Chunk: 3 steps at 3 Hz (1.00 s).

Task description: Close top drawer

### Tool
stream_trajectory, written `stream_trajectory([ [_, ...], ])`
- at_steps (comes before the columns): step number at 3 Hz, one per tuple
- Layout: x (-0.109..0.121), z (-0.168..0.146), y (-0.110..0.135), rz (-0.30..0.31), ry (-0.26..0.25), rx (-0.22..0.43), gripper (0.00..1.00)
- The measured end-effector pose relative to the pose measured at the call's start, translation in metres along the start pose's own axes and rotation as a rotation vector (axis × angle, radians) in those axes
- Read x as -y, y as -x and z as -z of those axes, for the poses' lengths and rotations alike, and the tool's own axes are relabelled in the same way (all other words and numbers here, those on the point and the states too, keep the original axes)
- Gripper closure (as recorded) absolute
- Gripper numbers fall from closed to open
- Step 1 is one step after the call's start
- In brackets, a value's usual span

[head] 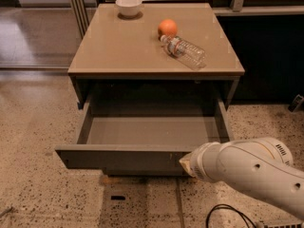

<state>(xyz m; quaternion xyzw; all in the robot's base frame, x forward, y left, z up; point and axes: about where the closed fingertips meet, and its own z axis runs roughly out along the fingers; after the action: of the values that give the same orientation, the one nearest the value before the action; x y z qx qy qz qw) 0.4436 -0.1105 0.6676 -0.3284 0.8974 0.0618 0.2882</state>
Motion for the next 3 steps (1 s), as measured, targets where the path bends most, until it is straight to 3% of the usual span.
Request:
stream_trajectory([
  [1, 0.002, 0.001, 0.0, -0.001, -0.009, -0.009, 1.0],
  [3, 0.028, -0.032, 0.015, -0.06, -0.049, -0.046, 1.0],
])
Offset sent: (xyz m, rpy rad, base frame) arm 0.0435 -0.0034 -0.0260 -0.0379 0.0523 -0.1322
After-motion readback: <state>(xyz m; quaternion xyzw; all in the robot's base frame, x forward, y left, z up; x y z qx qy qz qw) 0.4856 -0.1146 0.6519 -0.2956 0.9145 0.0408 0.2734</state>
